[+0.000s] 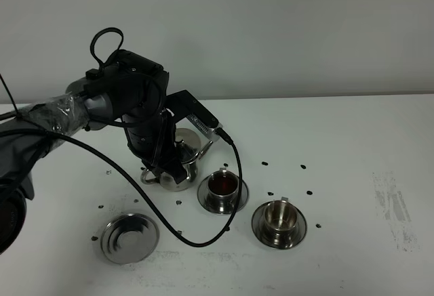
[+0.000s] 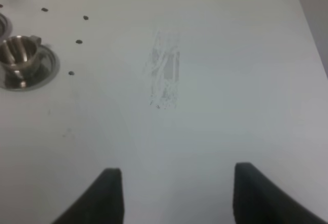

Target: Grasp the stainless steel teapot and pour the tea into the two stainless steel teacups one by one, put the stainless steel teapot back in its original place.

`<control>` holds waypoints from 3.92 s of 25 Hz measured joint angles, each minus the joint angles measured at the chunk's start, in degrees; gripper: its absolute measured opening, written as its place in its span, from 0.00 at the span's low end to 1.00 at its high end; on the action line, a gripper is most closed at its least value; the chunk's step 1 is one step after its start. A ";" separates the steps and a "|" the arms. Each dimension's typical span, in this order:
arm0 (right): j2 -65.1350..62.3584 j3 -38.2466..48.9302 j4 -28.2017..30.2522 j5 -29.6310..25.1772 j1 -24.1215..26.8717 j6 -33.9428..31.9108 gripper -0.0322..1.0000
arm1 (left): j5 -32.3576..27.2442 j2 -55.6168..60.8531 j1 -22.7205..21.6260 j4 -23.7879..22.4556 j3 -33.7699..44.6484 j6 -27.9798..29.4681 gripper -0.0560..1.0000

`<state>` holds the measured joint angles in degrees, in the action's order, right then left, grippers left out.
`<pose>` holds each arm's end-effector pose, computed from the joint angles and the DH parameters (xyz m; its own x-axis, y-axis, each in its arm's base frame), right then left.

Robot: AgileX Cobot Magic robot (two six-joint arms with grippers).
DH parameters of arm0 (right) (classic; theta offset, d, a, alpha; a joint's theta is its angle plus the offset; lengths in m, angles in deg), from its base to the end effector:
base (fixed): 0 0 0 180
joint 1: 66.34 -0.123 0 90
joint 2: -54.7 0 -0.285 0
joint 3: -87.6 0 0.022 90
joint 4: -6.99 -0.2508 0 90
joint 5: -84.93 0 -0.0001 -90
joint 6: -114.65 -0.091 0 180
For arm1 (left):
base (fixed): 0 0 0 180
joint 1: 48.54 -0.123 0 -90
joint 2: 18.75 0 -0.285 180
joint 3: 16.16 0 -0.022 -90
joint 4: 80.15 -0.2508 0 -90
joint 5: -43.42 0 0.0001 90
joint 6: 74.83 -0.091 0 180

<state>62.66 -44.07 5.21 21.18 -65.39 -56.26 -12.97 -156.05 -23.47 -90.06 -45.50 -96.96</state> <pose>-0.0071 0.0027 0.2744 -0.4940 -0.1362 -0.8587 -0.0797 0.9906 -0.1112 0.4400 -0.1914 0.1733 -0.5931 0.7845 -0.1809 0.7437 0.6199 0.2503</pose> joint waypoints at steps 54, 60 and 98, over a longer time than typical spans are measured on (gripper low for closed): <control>0.00 0.00 0.00 0.00 0.00 -0.05 0.51 | -3.99 8.40 -2.00 15.89 -1.01 -71.48 0.30; 0.00 0.00 0.00 0.00 0.00 -0.05 0.51 | -3.99 8.40 -2.00 15.89 -1.00 -71.78 0.30; 0.00 0.00 0.00 0.00 0.00 -0.05 0.51 | -5.52 8.40 -2.00 19.08 -1.00 -75.31 0.30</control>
<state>62.66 -44.07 5.21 21.18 -65.39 -56.30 -18.50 -147.65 -25.47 -70.97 -46.51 -172.27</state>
